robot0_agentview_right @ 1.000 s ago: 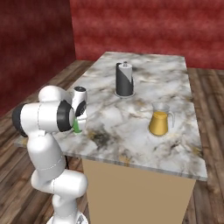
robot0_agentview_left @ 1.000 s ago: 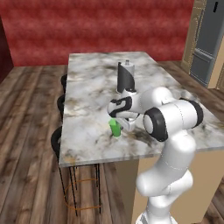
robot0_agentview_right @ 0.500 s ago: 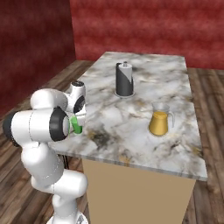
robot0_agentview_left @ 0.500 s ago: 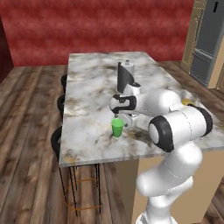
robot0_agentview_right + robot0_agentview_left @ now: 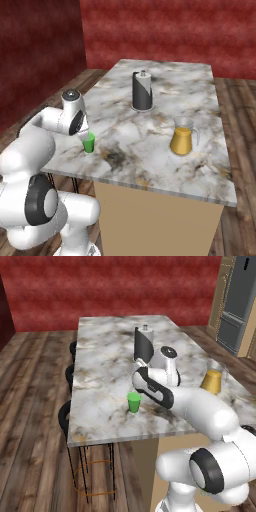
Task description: Place the pitcher and cup on the dining counter for serving.
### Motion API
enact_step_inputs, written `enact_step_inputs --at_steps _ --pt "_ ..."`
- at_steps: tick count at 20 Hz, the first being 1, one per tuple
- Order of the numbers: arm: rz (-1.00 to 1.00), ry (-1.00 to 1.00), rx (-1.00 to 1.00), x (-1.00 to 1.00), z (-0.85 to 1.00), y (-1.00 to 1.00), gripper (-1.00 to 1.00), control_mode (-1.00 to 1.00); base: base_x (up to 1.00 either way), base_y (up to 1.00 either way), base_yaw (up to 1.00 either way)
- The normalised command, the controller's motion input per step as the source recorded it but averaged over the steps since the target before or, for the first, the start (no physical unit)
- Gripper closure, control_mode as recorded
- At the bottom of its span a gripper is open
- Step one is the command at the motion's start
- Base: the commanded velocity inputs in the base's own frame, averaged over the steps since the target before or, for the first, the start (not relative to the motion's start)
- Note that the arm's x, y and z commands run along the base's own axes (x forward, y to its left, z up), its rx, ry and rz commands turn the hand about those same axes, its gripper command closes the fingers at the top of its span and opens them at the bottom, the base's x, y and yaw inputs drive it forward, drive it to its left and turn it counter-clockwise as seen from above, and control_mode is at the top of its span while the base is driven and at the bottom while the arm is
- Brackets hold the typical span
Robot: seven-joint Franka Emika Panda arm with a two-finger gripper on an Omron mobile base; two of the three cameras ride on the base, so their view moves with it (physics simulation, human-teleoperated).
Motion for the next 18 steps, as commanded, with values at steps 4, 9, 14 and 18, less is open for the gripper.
enact_step_inputs --at_steps 4,9,14,18 --pt "0.0 -0.36 -0.03 -1.0 0.62 0.29 -1.0 -1.0 0.0 0.0 0.0" --pt "0.02 -0.36 -0.09 -1.0 0.54 0.49 -1.0 -1.0 0.0 0.0 0.0" --pt "0.08 -0.3 -0.17 -1.0 0.34 0.59 -1.0 -1.0 0.0 0.0 0.0" --pt "0.13 -0.29 -0.23 -1.0 0.25 0.67 -1.0 -1.0 0.0 0.0 0.0"
